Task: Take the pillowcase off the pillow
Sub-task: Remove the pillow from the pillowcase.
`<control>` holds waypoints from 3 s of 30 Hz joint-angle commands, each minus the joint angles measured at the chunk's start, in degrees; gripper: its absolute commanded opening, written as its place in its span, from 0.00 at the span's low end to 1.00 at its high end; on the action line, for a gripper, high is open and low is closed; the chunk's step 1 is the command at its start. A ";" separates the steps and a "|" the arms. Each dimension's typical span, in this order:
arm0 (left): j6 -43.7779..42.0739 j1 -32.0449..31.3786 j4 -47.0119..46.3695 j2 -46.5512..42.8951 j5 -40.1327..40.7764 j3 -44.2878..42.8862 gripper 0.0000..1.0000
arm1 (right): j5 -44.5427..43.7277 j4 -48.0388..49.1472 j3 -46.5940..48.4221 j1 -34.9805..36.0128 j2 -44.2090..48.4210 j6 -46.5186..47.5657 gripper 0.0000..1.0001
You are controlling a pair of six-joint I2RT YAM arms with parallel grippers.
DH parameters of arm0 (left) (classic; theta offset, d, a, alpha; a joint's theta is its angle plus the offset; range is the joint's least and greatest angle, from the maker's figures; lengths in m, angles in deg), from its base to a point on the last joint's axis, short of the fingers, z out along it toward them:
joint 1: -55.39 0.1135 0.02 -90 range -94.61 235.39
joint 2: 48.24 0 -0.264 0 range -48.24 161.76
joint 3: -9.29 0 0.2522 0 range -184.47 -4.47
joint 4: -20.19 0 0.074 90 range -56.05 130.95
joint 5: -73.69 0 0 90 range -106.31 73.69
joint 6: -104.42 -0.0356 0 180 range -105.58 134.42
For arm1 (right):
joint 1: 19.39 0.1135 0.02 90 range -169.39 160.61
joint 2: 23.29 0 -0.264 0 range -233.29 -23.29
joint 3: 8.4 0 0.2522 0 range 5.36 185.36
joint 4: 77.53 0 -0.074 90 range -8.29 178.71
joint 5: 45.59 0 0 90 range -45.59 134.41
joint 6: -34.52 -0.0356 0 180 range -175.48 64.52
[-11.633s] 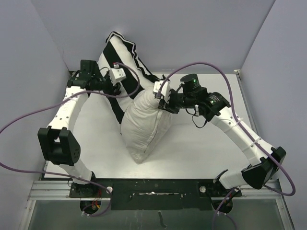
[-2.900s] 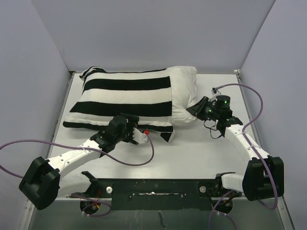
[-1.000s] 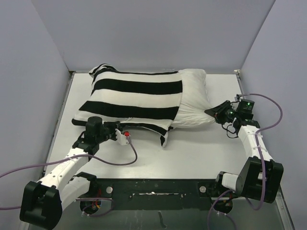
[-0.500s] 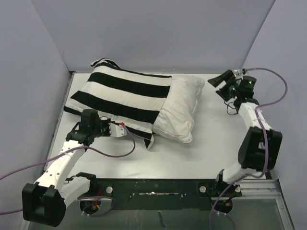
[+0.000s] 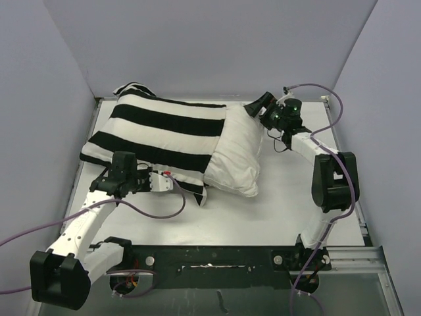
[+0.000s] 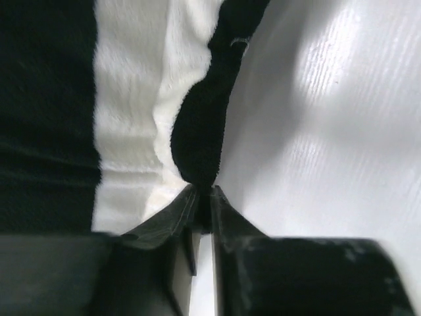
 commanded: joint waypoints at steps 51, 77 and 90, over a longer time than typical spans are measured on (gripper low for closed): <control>21.40 14.27 45.93 49.61 -42.22 -88.27 0.76 | 38.22 -38.50 24.31 23.39 26.03 96.93 0.00; 28.15 20.50 9.48 38.89 -17.00 -65.20 0.00 | 19.68 26.40 -10.67 -10.11 30.89 29.81 0.00; 25.04 25.63 4.20 38.65 -12.30 -61.96 0.00 | 7.60 15.31 -11.26 -18.18 31.96 27.76 0.00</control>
